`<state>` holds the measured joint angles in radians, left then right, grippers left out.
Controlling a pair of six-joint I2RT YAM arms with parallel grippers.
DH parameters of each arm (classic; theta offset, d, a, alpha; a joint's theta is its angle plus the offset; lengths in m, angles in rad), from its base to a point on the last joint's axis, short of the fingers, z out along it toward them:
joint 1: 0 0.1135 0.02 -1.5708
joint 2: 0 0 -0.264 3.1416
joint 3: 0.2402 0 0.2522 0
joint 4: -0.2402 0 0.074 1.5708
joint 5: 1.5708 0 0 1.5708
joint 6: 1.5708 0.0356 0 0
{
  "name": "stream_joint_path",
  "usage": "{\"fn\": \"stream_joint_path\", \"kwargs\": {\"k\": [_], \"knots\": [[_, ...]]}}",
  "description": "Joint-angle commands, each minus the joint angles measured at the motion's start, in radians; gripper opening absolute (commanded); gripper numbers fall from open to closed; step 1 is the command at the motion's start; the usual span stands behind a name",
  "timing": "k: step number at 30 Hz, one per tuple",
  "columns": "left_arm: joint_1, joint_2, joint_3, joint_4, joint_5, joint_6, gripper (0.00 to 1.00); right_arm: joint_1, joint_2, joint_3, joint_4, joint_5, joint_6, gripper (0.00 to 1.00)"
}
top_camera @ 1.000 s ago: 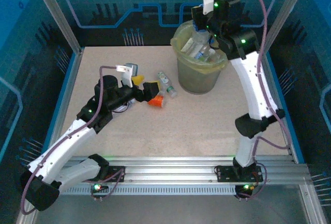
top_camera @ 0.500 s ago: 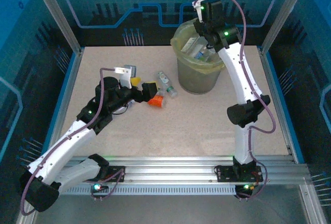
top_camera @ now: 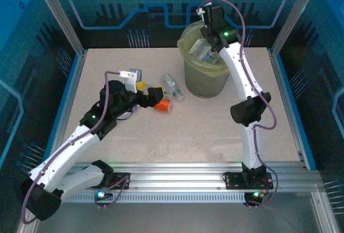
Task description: Put the plastic bottles in the bin
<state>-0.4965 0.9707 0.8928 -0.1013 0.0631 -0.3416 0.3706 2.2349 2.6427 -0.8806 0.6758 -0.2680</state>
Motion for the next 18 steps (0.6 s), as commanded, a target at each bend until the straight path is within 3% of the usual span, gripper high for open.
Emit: {"fn": "stream_joint_path", "kwargs": {"k": [1,7,10,15,18], "knots": [[0.002,-0.018,-0.012,-0.011,-0.009,0.001,0.99,-0.015,0.030,0.037,-0.014,0.064,-0.032,0.30],[0.003,-0.017,-0.012,-0.021,-0.009,-0.002,0.99,-0.024,0.076,0.051,-0.019,0.097,-0.037,0.66],[0.006,-0.018,-0.011,-0.029,-0.009,-0.005,0.99,-0.031,0.087,0.077,-0.024,0.100,-0.041,0.78],[0.009,-0.020,-0.013,-0.041,-0.025,-0.011,0.99,-0.034,0.083,0.087,-0.026,0.088,-0.032,0.88],[0.010,-0.017,-0.013,-0.043,-0.020,-0.016,0.99,-0.033,0.075,0.093,-0.031,0.094,-0.023,0.89]]}}
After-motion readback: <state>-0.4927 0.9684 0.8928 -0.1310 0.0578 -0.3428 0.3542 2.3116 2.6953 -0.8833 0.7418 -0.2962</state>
